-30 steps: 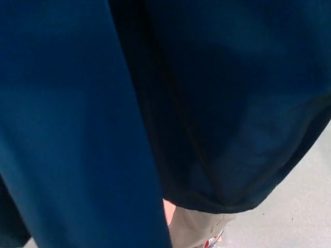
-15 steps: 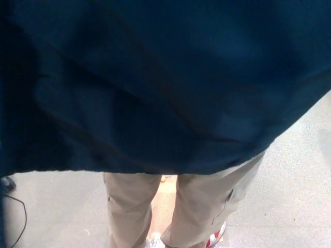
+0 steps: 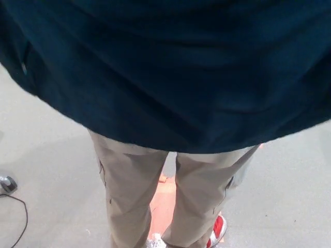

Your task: A person hands a coat to the robot and the robot grabs it with both hands and holds it while the person wears the coat.

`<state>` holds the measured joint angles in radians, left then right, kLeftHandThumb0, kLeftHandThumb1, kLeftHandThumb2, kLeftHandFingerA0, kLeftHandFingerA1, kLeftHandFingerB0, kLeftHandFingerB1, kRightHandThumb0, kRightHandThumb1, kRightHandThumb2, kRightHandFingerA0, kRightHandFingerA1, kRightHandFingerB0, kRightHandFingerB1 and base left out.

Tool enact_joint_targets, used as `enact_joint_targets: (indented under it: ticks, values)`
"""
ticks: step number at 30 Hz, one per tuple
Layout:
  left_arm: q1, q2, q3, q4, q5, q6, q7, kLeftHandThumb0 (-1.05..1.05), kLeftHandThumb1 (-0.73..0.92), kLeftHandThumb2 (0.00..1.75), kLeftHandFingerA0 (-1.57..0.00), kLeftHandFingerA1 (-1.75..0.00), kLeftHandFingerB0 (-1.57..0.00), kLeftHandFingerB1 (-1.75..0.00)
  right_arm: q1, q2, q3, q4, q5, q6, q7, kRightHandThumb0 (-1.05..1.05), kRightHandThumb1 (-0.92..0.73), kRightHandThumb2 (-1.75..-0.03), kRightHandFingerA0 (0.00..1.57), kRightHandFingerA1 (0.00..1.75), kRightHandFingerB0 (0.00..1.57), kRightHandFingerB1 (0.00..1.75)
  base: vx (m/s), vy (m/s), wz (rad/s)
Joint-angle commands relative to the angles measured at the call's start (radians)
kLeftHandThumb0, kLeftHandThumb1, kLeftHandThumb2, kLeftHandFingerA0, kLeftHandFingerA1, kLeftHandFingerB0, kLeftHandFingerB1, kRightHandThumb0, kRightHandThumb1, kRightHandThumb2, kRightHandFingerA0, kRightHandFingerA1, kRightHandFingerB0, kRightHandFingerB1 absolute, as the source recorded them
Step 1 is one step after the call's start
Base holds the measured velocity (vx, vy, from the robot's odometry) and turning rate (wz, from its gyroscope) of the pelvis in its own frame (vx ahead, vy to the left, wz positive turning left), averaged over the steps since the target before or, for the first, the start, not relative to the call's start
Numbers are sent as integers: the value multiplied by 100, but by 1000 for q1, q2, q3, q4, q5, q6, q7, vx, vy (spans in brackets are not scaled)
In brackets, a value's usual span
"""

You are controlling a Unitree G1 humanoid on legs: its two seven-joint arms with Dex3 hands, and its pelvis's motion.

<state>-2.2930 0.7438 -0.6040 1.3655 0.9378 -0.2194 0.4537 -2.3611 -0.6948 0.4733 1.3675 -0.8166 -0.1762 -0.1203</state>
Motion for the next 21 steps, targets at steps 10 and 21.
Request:
enact_joint_targets:
  ticks: [10, 21]
  values:
    - [53, -48, 137, -9, -111, 68, -46, -100, 74, 102, 0, -1, 0, 0, 6, 7, -61, 3, 49, 122, 113, -104, -74, -107, 0, 0, 0, 0, 0, 0, 1]
    - [89, -58, 249, -37, -158, 46, -3, -95, 74, 106, 0, -12, 0, -5, 38, -23, -197, -32, 124, 24, -3, -103, -76, -108, 0, 4, 0, 0, 0, 0, 0]
